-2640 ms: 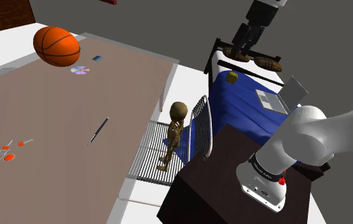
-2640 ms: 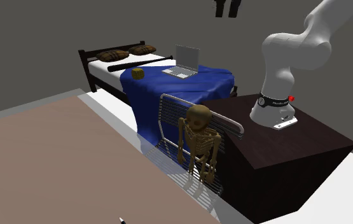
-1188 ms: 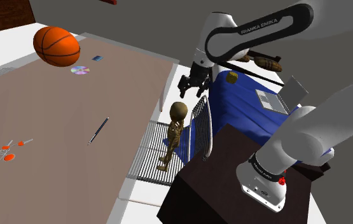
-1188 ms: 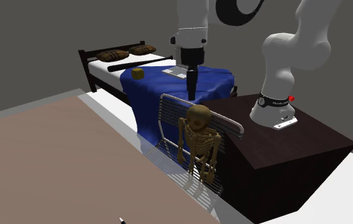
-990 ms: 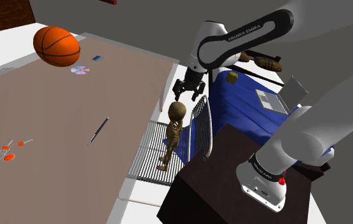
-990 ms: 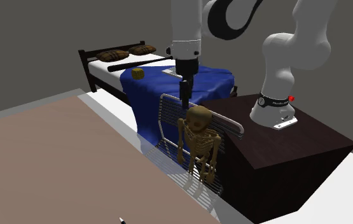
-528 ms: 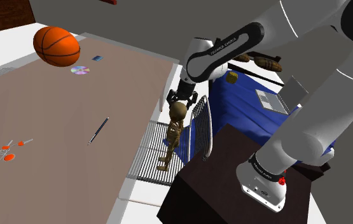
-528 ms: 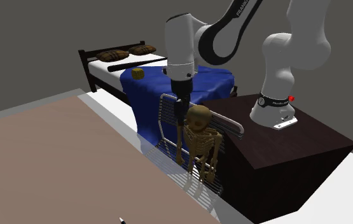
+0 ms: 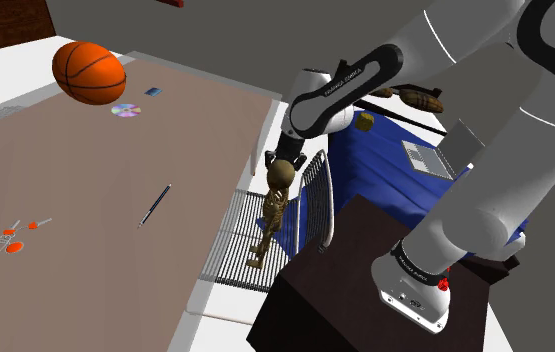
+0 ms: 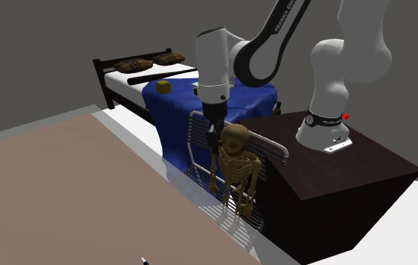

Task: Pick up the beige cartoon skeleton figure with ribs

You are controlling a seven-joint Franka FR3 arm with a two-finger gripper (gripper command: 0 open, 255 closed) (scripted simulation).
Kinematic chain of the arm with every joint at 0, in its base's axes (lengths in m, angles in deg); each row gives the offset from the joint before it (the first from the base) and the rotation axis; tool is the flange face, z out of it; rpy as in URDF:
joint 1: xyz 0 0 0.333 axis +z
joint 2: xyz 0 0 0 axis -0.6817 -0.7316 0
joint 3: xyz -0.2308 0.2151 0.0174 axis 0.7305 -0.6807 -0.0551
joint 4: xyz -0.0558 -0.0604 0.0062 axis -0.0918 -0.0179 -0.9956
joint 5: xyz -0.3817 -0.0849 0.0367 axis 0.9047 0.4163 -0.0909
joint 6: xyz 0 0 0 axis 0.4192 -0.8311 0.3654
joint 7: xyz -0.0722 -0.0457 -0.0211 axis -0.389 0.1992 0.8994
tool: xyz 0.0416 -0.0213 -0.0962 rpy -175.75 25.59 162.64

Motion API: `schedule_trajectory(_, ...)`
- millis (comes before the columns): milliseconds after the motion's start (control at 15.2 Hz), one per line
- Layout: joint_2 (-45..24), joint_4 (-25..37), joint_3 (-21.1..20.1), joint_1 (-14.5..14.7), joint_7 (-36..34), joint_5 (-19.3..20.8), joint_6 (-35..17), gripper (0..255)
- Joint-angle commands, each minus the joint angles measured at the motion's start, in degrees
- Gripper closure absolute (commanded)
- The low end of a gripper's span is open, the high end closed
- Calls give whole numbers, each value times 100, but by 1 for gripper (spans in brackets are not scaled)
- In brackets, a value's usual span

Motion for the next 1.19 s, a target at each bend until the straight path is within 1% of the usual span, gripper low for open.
schedule_trajectory(0,-14,-8,0,0,3,1,-3,255)
schedule_trajectory(396,-11,0,-2,3,-6,4,8,255)
schedule_trajectory(1122,760,142,22,-16,-161,125,917,255)
